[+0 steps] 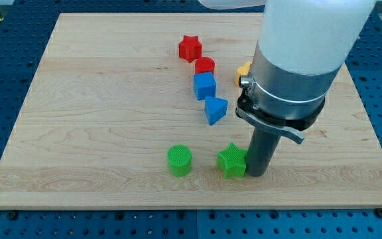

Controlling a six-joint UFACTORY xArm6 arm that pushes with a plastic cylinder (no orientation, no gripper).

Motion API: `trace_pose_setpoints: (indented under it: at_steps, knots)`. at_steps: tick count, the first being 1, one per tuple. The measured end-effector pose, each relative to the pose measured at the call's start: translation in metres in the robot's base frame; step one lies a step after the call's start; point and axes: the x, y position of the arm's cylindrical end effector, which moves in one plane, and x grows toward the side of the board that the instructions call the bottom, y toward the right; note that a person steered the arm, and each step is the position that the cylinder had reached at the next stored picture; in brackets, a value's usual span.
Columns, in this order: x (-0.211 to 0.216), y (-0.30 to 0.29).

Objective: Point your arm at the yellow hexagon

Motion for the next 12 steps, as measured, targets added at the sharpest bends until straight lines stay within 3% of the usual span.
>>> trace_pose_setpoints:
  at_steps: [2,4,7,8,10,12]
  knots:
    - [0.000,-0.014]
    - [0.000,0.034]
    - [0.000,0.048]
    - [-0.012,0.096]
    - [-0.103,0.172]
    - [-0.211,0.138]
